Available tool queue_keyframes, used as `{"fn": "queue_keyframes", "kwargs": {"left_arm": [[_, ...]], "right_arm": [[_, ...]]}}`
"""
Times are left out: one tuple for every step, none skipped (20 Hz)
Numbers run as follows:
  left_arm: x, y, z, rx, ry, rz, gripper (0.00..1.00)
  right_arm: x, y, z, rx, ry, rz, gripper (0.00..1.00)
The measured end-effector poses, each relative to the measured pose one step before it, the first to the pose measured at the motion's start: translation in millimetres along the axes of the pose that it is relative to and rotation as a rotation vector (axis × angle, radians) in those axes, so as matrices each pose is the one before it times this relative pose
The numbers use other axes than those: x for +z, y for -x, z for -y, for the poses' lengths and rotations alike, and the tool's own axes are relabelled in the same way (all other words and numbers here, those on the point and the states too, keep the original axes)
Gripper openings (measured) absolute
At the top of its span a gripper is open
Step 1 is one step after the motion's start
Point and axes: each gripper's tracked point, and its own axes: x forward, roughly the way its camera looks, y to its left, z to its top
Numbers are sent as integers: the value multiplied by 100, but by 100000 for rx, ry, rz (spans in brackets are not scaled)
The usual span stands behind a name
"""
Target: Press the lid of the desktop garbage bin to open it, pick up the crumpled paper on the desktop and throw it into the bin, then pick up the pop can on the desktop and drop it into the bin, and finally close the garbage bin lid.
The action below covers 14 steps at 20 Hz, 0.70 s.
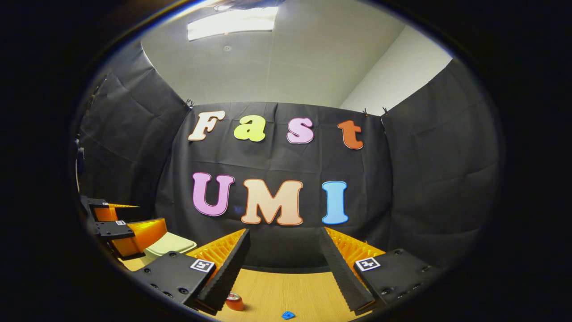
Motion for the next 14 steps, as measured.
{"fn": "queue_keyframes", "kwargs": {"left_arm": [[-36,-17,-200,424,35,-145,93],[-173,-58,-189,345,32,-349,93],[-139,-68,-273,583,87,-617,93],[-407,-73,-212,544,521,-950,93],[-165,-24,-290,647,214,-860,92],[-94,-29,-514,747,-65,-359,93],[96,-100,-407,825,-192,167,93],[-84,9,-574,945,-403,130,93],[72,-194,-577,985,-620,67,92],[-197,-273,-641,1236,-730,-209,93],[151,-139,-522,757,-507,383,92],[110,-70,-525,613,-527,614,93],[14,-178,-560,1012,-483,206,92],[-213,-123,-712,1248,-614,-227,92]], "right_arm": [[26,-137,-64,34,22,-66,99],[4,-153,-65,117,22,-76,99],[-94,16,31,41,14,-20,99],[69,-100,-116,43,13,1,99],[-118,-87,-52,51,34,-57,99],[-45,-68,-14,27,137,-152,99],[-119,-95,-87,110,103,-273,99],[-157,-150,-94,33,58,-338,99],[-188,-133,-131,103,146,-377,99],[-121,-231,-128,174,209,-365,99],[-98,-71,-221,156,288,-215,99],[-16,-180,-197,240,94,-182,98],[-182,-132,-293,441,-61,-243,99],[-34,-238,-290,323,-12,-242,98]]}}
